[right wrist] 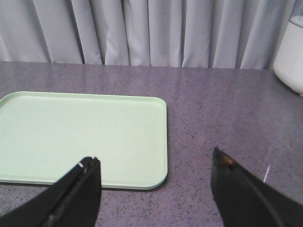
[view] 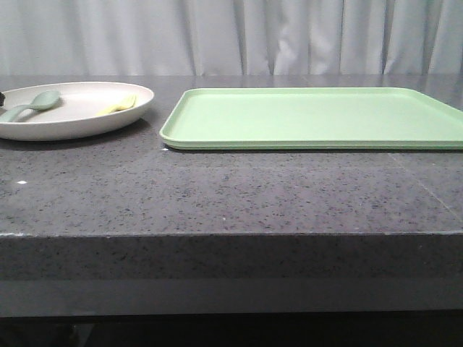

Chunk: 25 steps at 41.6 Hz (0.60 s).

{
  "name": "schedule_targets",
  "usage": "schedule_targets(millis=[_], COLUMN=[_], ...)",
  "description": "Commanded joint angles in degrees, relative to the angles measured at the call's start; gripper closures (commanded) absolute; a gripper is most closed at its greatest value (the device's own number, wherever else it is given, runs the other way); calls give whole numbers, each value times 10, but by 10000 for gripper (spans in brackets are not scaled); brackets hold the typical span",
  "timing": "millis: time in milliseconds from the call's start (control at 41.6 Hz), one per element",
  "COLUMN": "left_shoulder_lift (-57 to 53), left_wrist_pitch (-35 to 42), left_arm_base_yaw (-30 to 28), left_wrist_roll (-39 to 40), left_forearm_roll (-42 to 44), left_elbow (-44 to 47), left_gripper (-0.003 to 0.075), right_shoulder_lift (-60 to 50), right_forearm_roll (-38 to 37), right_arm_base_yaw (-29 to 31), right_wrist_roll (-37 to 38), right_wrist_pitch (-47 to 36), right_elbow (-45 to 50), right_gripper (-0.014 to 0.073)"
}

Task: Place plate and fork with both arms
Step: 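Lower the left gripper to the plate rim and grip it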

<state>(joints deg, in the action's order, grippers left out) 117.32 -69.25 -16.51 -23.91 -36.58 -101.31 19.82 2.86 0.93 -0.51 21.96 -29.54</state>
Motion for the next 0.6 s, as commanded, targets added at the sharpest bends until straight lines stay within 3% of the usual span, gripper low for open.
schedule_targets(millis=[0, 481, 577], left_shoulder_lift=[-31, -21, -21], left_wrist_pitch=[10, 10, 9], left_arm_base_yaw=[6, 16, 16], left_wrist_roll=[-2, -2, -2], left_forearm_roll=[-24, -26, -26], left_elbow=[-19, -19, -19], left_gripper=[447, 471, 522], right_shoulder_lift=[9, 9, 9], right_forearm_roll=[-6, -6, -6], right_arm_base_yaw=[4, 4, 4], right_wrist_roll=[-4, -4, -4], right_wrist_pitch=[-49, -49, -49], right_elbow=[-20, -20, -20], right_gripper=[75, 75, 75])
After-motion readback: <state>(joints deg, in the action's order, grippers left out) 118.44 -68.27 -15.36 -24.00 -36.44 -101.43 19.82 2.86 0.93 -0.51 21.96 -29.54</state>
